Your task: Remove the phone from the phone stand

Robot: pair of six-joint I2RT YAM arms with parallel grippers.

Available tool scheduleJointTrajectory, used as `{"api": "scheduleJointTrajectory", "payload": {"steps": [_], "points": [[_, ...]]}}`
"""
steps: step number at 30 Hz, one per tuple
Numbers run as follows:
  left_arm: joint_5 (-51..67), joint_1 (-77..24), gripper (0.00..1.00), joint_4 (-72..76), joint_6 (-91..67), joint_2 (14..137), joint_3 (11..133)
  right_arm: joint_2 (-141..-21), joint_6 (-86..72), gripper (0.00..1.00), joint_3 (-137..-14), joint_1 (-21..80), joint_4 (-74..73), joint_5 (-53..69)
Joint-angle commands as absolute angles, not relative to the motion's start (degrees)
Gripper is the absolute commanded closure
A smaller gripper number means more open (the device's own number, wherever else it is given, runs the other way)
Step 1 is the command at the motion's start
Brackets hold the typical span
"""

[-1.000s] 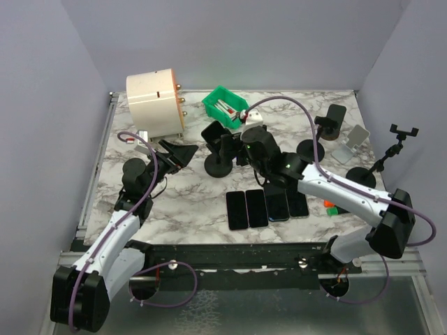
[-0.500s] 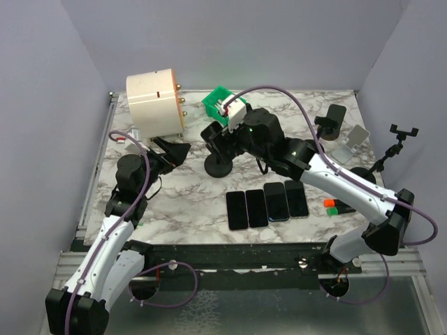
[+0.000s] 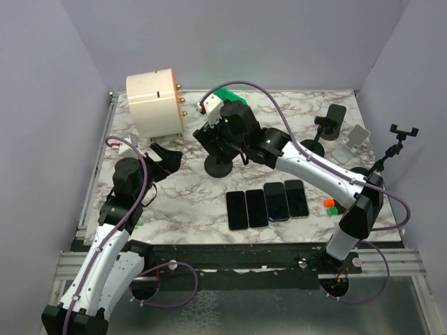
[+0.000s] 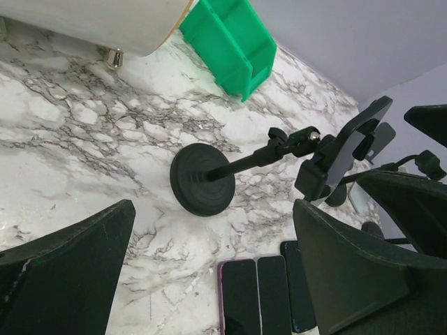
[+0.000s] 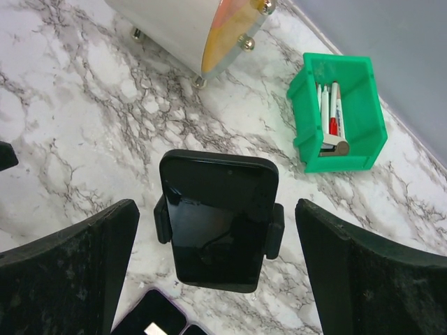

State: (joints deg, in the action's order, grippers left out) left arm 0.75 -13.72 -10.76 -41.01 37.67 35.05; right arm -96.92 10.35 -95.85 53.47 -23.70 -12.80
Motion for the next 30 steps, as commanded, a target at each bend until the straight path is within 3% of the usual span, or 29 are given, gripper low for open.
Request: {"api": "scheduleJointTrajectory", "payload": {"steps": [1, 15, 24, 27, 30], "points": [[-1.49, -14.23, 0.04, -13.08, -39.20, 36.99, 35.97, -99.19, 9.78, 0.00, -99.40, 53.51, -25.65, -14.56], [-1.76, -14.85, 0.04, -12.13, -39.20, 37.19, 35.42, -103.28, 5.51, 0.01, -100.66, 53.50, -26.29, -18.27], [-1.59, -14.94, 0.04, -11.72, -39.20, 37.26, 35.08, -105.47, 5.59, 0.08, -102.47, 53.44, -26.34, -19.57], [-1.52, -14.94, 0.04, -11.49, -39.20, 37.18, 34.99, -105.83, 5.65, 0.12, -102.82, 53.29, -26.70, -19.77], [-1.09, -15.02, 0.04, -10.75, -39.37, 37.22, 34.60, -105.61, 5.54, 0.25, -102.60, 53.31, -26.56, -19.78]]}}
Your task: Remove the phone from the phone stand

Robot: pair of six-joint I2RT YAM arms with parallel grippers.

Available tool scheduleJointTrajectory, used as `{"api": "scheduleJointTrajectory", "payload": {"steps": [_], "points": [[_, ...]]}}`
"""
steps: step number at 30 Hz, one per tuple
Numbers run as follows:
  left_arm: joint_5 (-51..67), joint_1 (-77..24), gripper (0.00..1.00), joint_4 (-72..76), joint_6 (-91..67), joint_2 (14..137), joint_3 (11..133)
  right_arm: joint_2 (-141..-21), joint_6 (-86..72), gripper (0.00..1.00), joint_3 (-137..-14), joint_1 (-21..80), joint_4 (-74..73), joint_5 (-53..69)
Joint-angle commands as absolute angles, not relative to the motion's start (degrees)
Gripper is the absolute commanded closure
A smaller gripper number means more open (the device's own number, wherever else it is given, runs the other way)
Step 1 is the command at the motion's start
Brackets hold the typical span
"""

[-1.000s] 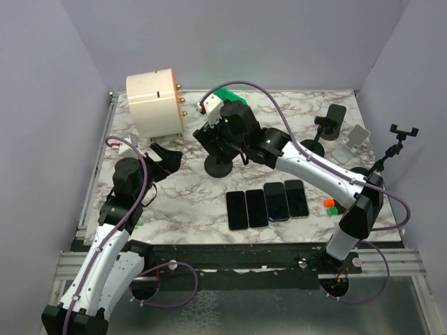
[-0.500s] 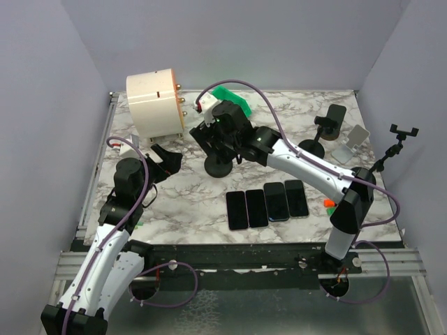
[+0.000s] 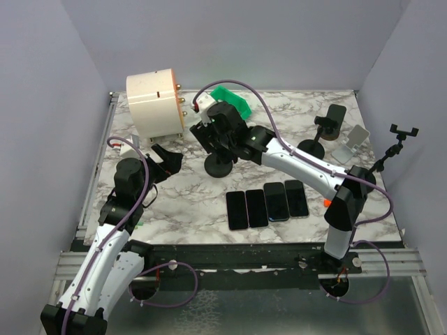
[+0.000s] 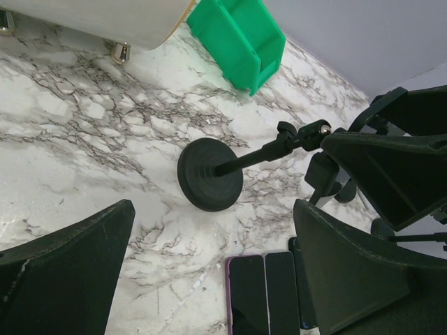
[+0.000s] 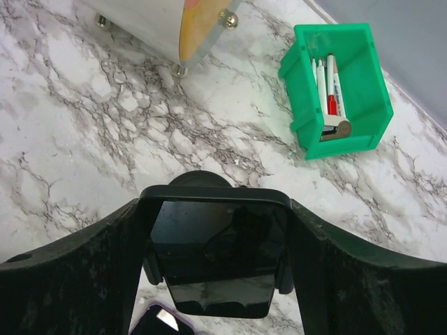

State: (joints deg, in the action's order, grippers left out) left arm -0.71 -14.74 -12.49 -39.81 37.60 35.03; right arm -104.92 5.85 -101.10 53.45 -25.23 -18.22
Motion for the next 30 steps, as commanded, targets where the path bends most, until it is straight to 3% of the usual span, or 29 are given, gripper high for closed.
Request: {"api": "scheduleJointTrajectory", "payload": {"steps": [1, 5, 11, 15, 24, 30], "points": [[-0.59, -15.03, 0.04, -10.17, -39.26, 37.32, 34.32, -105.33, 5.49, 0.31, -102.42, 53.32, -26.49, -19.77], [5.11, -15.20, 0.04, -4.37, -37.97, 37.48, 32.18, -103.48, 4.93, 0.48, -101.03, 53.35, -25.85, -20.46], [19.87, -15.29, 0.04, 19.39, -43.00, 40.11, 23.91, -100.81, 1.86, 0.58, -100.46, 53.28, -29.49, -24.33], [22.09, -15.29, 0.04, 31.55, -47.57, 43.42, 21.18, -99.00, 0.22, 0.65, -99.79, 53.30, -31.72, -27.38], [26.57, -20.51, 0.06, 49.26, -44.33, 52.92, 20.45, -96.68, -3.07, 0.70, -96.29, 53.26, -31.33, -29.34], [25.88, -24.34, 0.12, 51.22, -38.66, 57.66, 21.58, -97.56, -4.24, 0.70, -96.34, 52.63, -30.19, -28.47]]}}
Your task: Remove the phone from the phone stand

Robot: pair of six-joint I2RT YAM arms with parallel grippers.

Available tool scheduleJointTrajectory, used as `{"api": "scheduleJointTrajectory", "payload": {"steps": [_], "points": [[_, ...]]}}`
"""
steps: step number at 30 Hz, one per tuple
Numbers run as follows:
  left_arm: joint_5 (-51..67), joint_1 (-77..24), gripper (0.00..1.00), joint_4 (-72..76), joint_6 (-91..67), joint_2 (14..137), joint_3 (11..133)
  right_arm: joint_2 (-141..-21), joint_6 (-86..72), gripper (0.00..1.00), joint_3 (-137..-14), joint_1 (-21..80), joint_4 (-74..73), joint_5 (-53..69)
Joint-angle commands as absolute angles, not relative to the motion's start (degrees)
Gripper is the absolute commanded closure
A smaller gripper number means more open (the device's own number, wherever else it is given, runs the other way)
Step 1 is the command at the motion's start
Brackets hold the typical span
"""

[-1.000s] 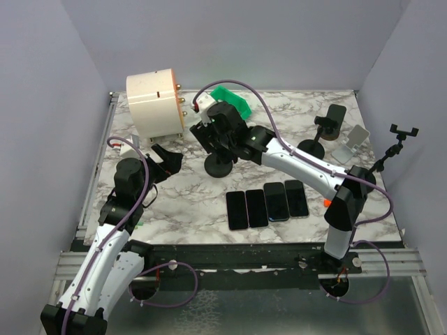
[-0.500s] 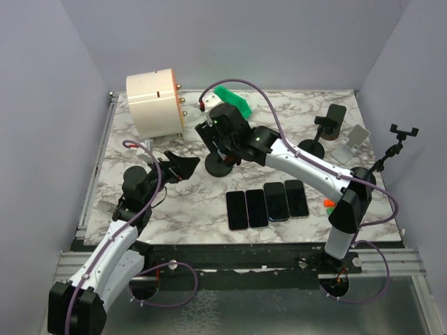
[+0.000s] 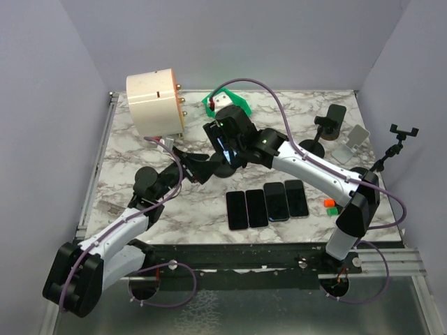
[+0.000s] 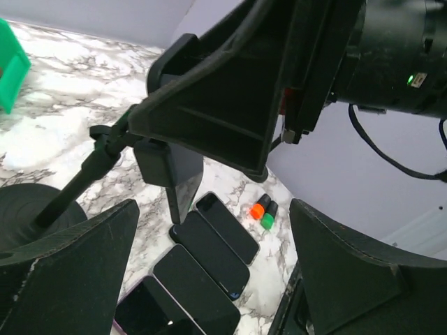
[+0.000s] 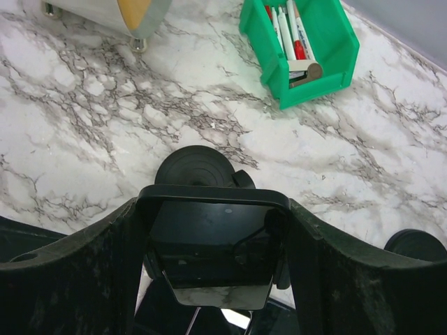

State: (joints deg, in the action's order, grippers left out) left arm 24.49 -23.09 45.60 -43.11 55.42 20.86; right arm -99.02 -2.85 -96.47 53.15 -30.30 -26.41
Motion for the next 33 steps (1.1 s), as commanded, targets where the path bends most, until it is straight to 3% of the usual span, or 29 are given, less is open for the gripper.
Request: {"api": "scheduleJointTrajectory", "payload": {"steps": [1, 8, 17, 30, 33], "points": [[25.38, -24.35, 0.13, 51.28, -38.34, 58.14, 21.79, -97.76, -4.49, 0.70, -96.48, 52.52, -30.01, -28.29], [24.73, -24.35, 0.30, 53.18, -36.92, 64.49, 24.01, -98.26, -5.89, 0.71, -96.20, 51.82, -28.89, -26.47], [27.12, -24.35, 0.35, 58.69, -36.96, 70.69, 26.59, -98.95, -7.01, 0.71, -96.43, 51.20, -28.52, -24.47], [26.89, -24.35, 0.58, 58.62, -38.07, 75.93, 28.86, -99.38, -7.38, 0.72, -96.54, 50.90, -28.64, -23.92], [26.72, -24.35, 0.68, 58.62, -37.97, 76.03, 28.24, -99.49, -7.38, 0.72, -96.50, 50.65, -28.67, -23.82]]}}
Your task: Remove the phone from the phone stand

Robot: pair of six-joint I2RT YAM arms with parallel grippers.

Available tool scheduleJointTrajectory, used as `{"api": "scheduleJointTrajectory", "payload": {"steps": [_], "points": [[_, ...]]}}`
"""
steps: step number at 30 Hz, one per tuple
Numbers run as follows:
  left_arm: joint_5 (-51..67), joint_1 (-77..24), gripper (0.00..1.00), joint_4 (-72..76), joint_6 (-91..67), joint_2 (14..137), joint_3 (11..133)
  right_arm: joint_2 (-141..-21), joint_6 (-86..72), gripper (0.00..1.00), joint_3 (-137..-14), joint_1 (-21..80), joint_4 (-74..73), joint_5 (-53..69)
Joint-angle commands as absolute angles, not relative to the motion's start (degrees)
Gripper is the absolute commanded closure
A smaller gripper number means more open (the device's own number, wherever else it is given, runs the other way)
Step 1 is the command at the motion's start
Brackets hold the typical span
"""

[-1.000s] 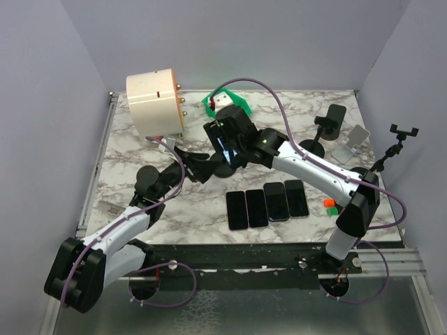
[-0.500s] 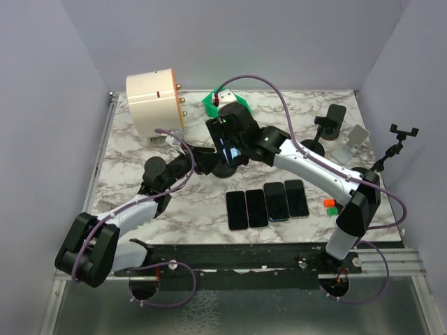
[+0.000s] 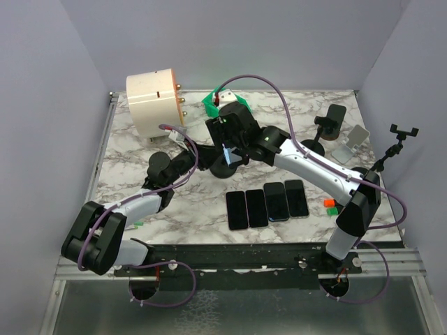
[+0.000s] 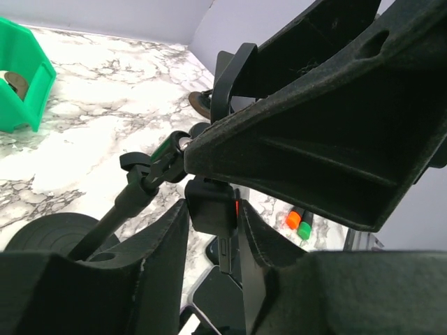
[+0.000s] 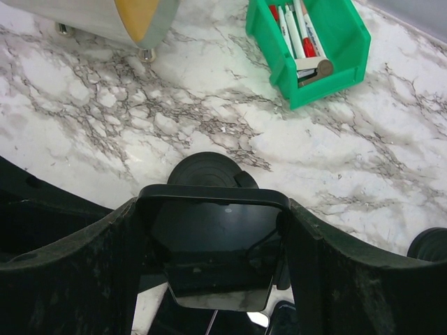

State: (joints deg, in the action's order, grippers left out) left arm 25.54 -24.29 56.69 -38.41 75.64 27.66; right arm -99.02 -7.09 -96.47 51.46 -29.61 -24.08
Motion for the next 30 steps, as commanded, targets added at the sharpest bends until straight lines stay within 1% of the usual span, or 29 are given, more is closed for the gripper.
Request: {"api": "scheduleJointTrajectory", "payload": {"steps": [1, 7, 9, 11, 15, 16, 30], "points": [[26.55, -24.27, 0.71, 58.62, -37.97, 76.04, 27.99, -99.49, -7.38, 0.72, -96.42, 50.56, -28.67, -23.82], [25.97, -23.67, 0.91, 58.61, -38.81, 76.46, 27.64, -99.24, -7.47, 0.75, -95.34, 50.06, -28.74, -23.50], [25.77, -23.48, 1.00, 58.62, -38.97, 76.70, 27.70, -99.08, -7.85, 0.78, -94.90, 49.82, -28.74, -23.32], [25.38, -23.25, 1.00, 58.66, -39.27, 77.00, 27.49, -98.69, -8.97, 0.82, -94.38, 49.33, -28.70, -22.28], [22.99, -22.21, 1.00, 60.25, -41.01, 77.03, 25.78, -97.28, -12.12, 0.98, -92.36, 47.49, -27.73, -19.30], [22.59, -21.72, 1.00, 60.55, -41.58, 77.03, 25.38, -96.92, -12.65, 1.00, -91.77, 47.12, -27.38, -18.62], [22.04, -20.16, 1.00, 62.38, -44.37, 78.41, 23.85, -93.07, -14.58, 1.00, -86.13, 43.40, -25.41, -14.94]]}}
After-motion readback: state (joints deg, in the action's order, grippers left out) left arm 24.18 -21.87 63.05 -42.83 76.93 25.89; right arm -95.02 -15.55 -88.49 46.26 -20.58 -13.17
